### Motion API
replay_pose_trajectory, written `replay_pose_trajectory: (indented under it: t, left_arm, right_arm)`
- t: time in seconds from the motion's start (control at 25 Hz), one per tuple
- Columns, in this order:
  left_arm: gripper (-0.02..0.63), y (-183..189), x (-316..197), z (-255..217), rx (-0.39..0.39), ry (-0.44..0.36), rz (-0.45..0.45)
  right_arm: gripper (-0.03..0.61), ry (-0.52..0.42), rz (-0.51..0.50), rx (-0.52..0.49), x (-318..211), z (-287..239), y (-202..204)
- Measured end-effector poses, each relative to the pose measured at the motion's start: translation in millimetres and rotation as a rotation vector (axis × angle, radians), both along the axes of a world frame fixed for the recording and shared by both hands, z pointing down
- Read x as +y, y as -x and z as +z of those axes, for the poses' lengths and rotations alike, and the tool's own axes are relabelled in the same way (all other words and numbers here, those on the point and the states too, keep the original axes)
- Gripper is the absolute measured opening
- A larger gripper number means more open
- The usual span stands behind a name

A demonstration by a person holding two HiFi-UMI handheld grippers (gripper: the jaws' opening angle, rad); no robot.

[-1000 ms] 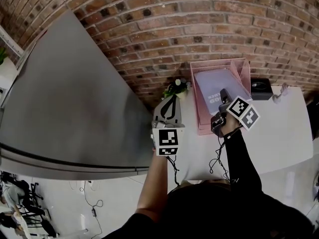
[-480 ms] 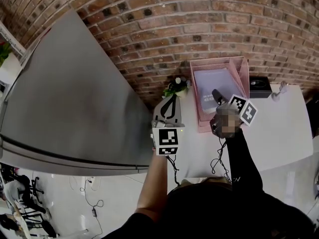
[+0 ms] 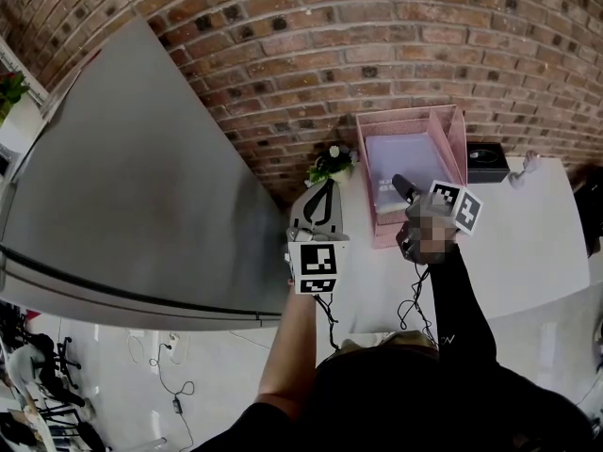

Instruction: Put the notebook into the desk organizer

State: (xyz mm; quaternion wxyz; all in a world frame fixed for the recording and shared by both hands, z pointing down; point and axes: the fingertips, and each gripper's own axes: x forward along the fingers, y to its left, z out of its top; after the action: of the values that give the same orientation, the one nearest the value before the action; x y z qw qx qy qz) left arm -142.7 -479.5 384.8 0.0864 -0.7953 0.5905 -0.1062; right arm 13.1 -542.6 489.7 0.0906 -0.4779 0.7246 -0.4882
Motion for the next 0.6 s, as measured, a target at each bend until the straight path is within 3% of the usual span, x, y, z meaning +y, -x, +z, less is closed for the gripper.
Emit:
replay_pose_trajectory:
  t: [0.6]
  left_arm:
    - [0.008, -8, 18, -2, 0.011, -0.004, 0.036]
  right_arm:
    - [0.244, 0.056, -0.042, 0.019, 35, 15, -5]
